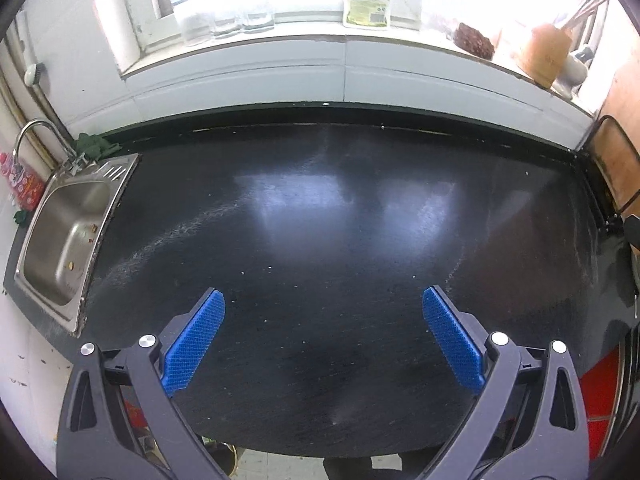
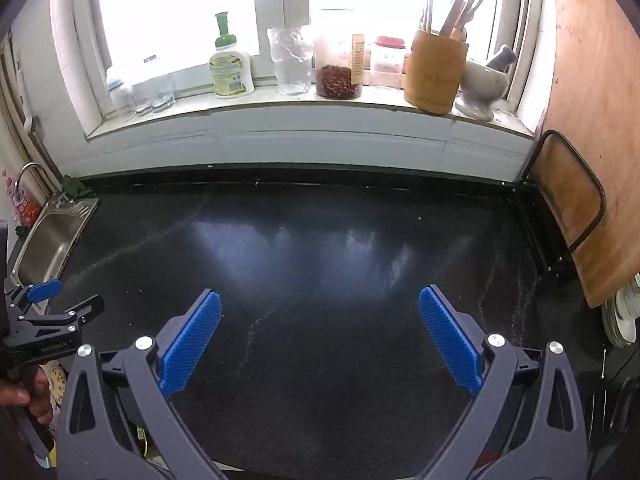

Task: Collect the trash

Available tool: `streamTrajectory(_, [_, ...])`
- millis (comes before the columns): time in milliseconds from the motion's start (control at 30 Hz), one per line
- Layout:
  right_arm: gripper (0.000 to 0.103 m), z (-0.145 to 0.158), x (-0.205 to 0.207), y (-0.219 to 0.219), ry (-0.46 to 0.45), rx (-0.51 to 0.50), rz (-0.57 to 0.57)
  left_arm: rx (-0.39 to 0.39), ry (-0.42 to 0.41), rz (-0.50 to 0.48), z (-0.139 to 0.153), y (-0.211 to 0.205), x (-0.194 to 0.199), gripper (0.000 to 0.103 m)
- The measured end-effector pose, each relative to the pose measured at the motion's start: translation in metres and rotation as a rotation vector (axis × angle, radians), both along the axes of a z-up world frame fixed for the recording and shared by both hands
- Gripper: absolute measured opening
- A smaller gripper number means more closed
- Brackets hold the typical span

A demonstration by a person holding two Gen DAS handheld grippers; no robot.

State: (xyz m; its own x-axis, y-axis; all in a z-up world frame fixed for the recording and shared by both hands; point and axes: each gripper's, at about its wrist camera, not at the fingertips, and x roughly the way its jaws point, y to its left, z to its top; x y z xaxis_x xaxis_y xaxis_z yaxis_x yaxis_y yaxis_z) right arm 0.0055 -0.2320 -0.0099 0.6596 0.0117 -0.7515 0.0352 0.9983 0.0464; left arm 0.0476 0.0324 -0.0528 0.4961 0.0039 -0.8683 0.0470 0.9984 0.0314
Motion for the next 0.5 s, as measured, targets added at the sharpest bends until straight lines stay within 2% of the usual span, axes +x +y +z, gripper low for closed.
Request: streamTrajectory(500, [0.096, -0.0022, 0.0080, -0.0021, 0.017, 0.008, 0.026, 0.000, 0.014, 0.008, -0.0039, -0.0026, 0.0027, 0.096])
